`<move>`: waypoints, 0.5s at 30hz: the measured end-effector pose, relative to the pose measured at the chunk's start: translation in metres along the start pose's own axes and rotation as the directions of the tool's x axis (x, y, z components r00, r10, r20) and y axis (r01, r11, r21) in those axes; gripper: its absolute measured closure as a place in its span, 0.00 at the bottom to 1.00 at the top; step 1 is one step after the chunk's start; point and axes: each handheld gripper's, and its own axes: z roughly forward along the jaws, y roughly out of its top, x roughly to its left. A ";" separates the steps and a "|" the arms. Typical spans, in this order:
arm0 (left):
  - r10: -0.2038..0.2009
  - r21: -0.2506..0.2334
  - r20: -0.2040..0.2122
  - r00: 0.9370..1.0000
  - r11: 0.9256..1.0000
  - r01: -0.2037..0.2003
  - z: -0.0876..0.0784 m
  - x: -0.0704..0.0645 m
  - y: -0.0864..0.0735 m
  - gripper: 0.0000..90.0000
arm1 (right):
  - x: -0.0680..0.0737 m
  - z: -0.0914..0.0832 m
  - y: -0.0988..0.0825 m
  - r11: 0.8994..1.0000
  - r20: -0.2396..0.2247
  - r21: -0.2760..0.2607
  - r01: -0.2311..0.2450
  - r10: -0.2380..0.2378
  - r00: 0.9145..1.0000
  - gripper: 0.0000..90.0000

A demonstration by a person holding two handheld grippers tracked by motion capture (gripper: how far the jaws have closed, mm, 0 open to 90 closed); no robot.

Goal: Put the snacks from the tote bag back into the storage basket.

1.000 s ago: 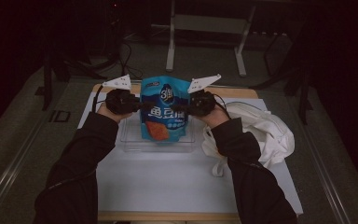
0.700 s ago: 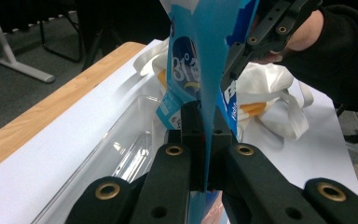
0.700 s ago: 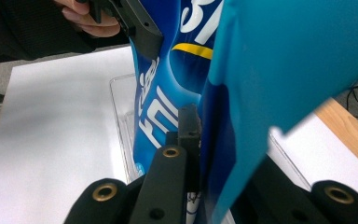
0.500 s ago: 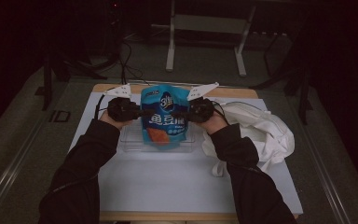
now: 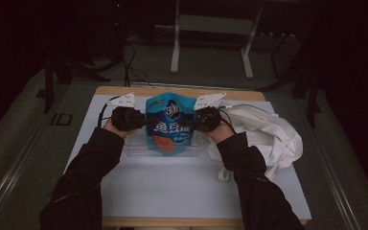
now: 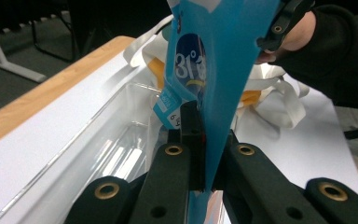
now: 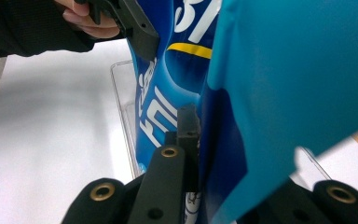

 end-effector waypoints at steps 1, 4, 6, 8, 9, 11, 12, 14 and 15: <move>-0.001 -0.003 -0.003 1.000 1.000 0.001 0.000 0.000 0.000 0.99 | 0.000 0.000 0.001 1.000 0.001 0.001 -0.001 0.001 1.000 0.94; -0.006 -0.002 -0.007 1.000 1.000 0.006 0.000 -0.001 0.000 0.98 | -0.002 -0.001 0.000 1.000 -0.007 -0.009 -0.020 0.020 1.000 0.92; -0.002 0.025 -0.017 1.000 1.000 0.003 0.003 -0.002 0.001 0.93 | -0.004 -0.003 0.000 0.999 -0.005 -0.019 -0.028 0.028 1.000 0.90; 0.008 0.045 -0.028 1.000 0.999 -0.007 0.006 -0.005 0.001 0.87 | -0.005 -0.005 0.000 0.999 -0.001 -0.025 -0.028 0.028 1.000 0.86; 0.011 0.038 -0.028 1.000 0.999 -0.010 0.006 -0.006 0.001 0.85 | -0.005 -0.006 0.000 0.999 0.003 -0.028 -0.031 0.031 1.000 0.85; -0.002 0.025 -0.032 0.999 1.000 0.003 0.005 -0.006 0.001 0.82 | -0.006 -0.009 0.001 0.998 0.004 -0.047 -0.037 0.037 0.999 0.78; -0.009 0.018 -0.036 0.999 1.000 0.009 0.005 -0.006 0.001 0.79 | -0.007 -0.011 0.001 0.998 0.010 -0.050 -0.040 0.041 0.999 0.75; -0.029 0.009 -0.058 0.998 1.000 0.029 0.002 -0.007 0.001 0.71 | -0.008 -0.014 0.001 0.997 0.020 -0.058 -0.042 0.043 0.999 0.67; -0.036 -0.001 -0.068 0.997 0.999 0.036 0.001 -0.008 0.002 0.67 | -0.008 -0.016 0.000 0.997 0.027 -0.062 -0.042 0.044 0.999 0.62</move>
